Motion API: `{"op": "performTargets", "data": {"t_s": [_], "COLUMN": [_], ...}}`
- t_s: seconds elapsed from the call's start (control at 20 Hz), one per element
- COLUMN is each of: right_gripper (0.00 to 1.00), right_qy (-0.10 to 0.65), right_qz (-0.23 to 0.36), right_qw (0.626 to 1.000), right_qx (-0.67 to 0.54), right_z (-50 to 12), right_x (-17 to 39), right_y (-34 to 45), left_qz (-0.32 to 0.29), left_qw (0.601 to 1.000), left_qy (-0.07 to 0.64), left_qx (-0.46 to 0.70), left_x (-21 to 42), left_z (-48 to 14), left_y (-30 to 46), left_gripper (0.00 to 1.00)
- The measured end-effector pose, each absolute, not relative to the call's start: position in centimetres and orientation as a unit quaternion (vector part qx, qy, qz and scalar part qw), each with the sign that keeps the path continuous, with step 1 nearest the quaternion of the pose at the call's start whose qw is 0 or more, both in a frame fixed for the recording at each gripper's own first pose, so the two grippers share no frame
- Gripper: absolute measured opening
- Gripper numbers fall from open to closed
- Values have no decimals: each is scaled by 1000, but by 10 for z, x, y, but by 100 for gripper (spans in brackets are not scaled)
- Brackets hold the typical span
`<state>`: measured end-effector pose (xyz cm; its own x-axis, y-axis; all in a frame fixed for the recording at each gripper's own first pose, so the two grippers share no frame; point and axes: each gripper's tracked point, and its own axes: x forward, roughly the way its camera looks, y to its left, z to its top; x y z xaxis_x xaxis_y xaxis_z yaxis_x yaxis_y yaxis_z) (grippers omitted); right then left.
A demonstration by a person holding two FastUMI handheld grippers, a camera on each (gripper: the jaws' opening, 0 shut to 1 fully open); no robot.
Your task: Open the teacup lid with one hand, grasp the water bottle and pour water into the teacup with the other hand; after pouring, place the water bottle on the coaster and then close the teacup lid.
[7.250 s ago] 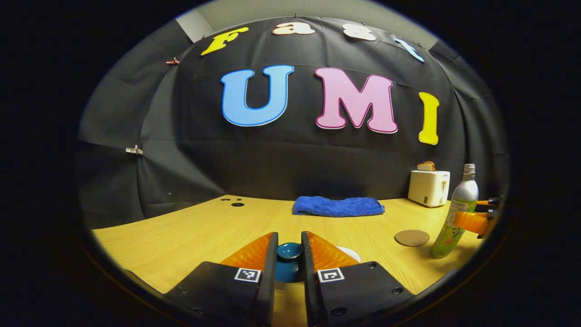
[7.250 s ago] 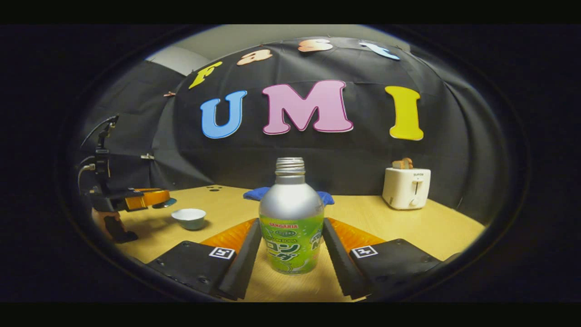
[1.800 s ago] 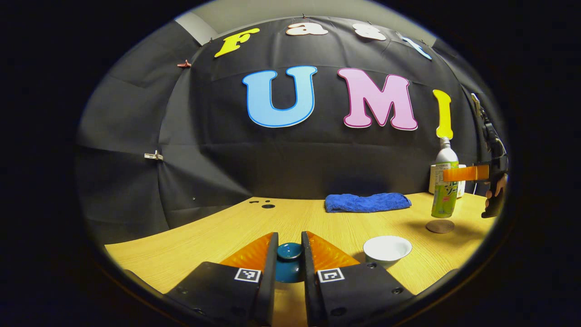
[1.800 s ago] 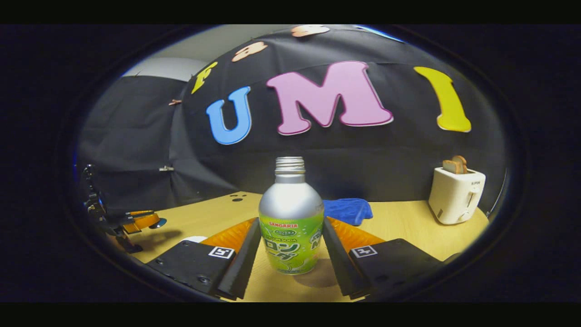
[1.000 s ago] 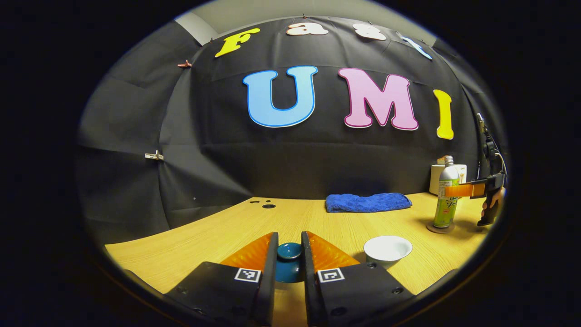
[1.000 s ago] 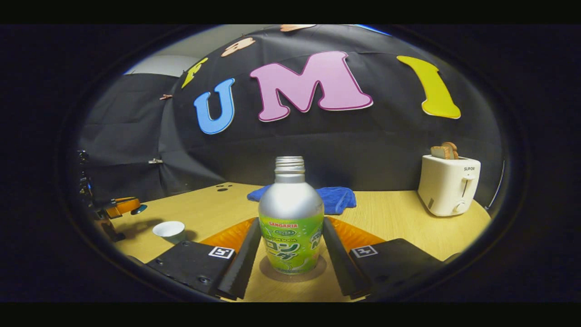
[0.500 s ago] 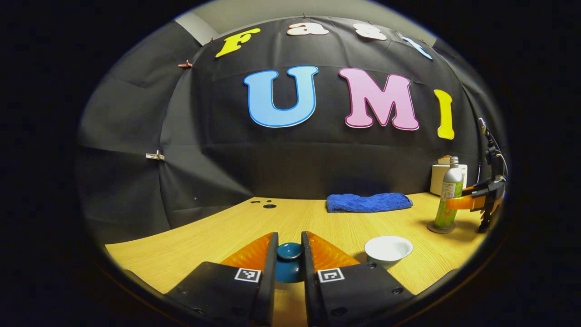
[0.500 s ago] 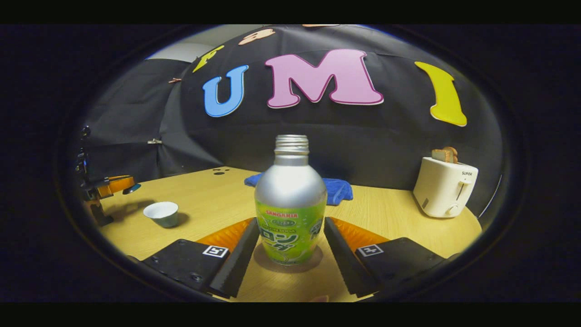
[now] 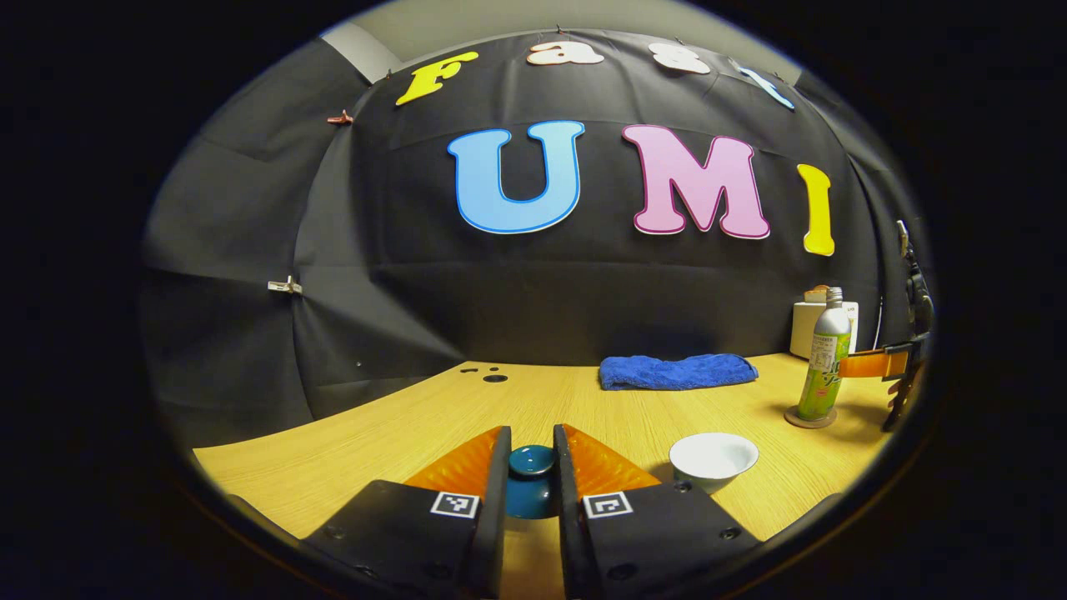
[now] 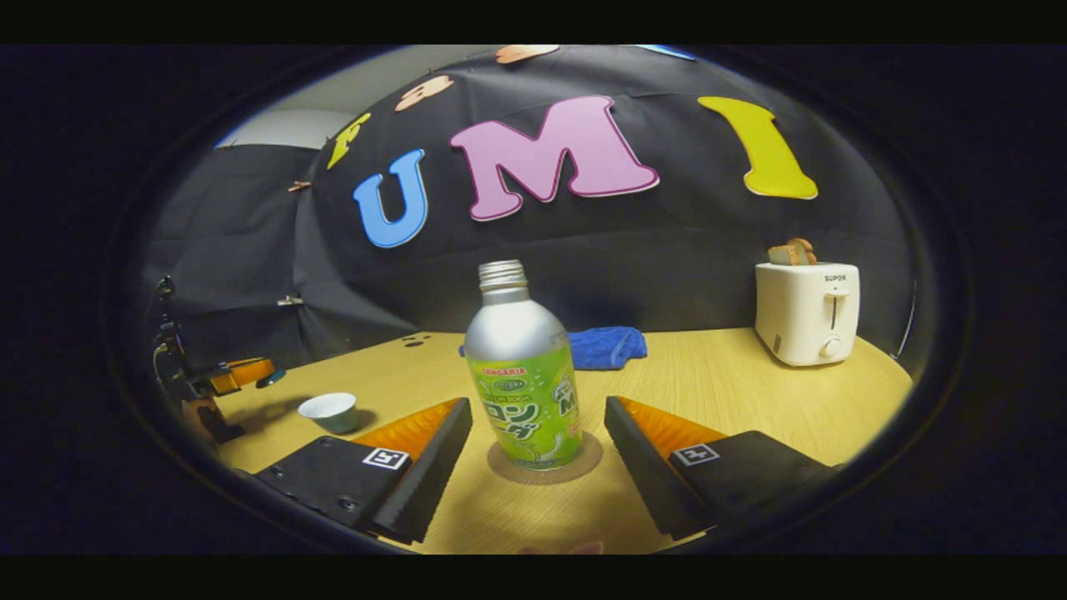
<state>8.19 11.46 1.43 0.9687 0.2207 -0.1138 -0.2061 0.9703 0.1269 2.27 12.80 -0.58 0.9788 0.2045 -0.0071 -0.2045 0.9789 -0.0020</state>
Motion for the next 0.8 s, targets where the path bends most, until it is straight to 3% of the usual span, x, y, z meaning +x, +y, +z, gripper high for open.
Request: {"op": "performTargets", "data": {"t_s": [0.3,0.45,0.8], "right_gripper": [98,98,98], "right_qy": [15,8,9], "right_qz": [142,118,109], "right_qw": [990,993,994], "right_qx": [-1,-3,-5], "right_z": [22,29,29], "right_x": [43,29,11], "right_y": [124,105,87], "left_qz": [100,92,5], "left_qw": [995,996,1000], "left_qy": [3,1,-1], "left_qx": [-1,0,-27], "left_x": [22,24,45], "left_z": [-6,-4,1], "left_y": [128,123,46], "left_gripper": [31,31,31]}}
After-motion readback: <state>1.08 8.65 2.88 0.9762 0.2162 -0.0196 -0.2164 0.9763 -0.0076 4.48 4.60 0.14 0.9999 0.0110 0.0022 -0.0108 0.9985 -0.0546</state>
